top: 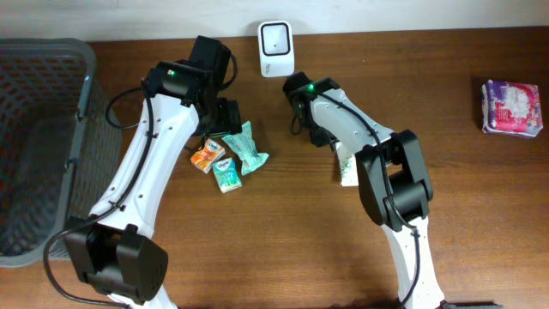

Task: Scan the item barcode

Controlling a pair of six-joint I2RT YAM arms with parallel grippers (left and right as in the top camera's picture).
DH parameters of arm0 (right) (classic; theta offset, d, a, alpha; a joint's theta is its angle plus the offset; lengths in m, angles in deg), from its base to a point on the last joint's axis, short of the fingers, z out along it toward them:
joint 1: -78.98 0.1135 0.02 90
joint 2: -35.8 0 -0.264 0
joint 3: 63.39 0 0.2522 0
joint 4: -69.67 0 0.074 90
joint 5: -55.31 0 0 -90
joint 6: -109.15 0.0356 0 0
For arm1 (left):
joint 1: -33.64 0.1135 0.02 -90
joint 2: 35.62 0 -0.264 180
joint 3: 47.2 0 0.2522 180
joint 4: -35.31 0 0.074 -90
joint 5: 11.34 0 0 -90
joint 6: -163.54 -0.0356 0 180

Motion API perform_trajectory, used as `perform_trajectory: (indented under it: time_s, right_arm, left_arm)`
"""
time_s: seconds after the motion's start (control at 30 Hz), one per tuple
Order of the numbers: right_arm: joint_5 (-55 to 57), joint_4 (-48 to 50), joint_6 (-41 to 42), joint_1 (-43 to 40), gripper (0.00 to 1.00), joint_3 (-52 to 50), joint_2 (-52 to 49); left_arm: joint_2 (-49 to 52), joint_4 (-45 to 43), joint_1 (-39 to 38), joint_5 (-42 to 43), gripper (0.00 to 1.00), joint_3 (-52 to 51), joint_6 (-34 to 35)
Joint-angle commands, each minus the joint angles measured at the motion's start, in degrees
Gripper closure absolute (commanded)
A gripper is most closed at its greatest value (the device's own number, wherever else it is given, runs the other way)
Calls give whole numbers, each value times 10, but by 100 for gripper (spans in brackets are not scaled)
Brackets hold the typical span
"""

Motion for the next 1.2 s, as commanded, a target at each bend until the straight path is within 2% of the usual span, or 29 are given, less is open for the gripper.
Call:
perform_trajectory:
  time_s: [0.0,0.07,0.1,0.17,0.23,0.3,0.37,0.47,0.63,0.67,0.73,0.8,0.9,0.93,1.0,1.1,1.17]
  right_arm:
    - [-6,25,-33,-1,73,-42,-6]
    - [-15,17,-34,-1,91,-38,-6]
    - [-29,-2,-35,-2,96,-22,-6]
    - [-59,-41,-41,-2,96,21,-4]
    - [-146,-89,-96,-3,96,93,-3]
    - [-250,-135,-140,-14,96,168,-3]
    - [-423,-174,-198,-50,96,230,-3]
    - [-659,-199,-303,-123,96,203,-7]
    - [-728,-124,-324,-229,94,31,-7]
    - [-726,-111,-324,-246,89,11,-7]
    - [-709,-104,-321,-273,55,1,-7]
    - [-709,-141,-302,-306,46,40,-6]
    - [-670,-216,-302,-311,38,127,-6]
    - [-619,-264,-302,-296,32,181,-6]
    - [-539,-300,-281,-257,22,224,-6]
    - [-383,-302,-191,-174,5,230,-6]
    - [-307,-302,-146,-126,1,230,-6]
  left_arm:
    - [-12,0,0,2,1,6,-7]
    - [-12,0,0,2,1,6,-7]
    - [-12,0,0,2,1,6,-7]
    - [-12,0,0,2,1,6,-7]
    - [-12,0,0,2,1,6,-7]
    - [-12,0,0,2,1,6,-7]
    - [-12,0,0,2,1,6,-7]
    - [-12,0,0,2,1,6,-7]
    - [-12,0,0,2,1,6,-7]
    - [-12,0,0,2,1,6,-7]
    - [-12,0,0,2,1,6,-7]
    - [-12,0,0,2,1,6,-7]
    - [-12,0,0,2,1,6,-7]
    - [-12,0,0,2,1,6,-7]
    - [-12,0,0,2,1,6,-7]
    - [-12,0,0,2,1,6,-7]
    - [-12,0,0,2,1,6,-7]
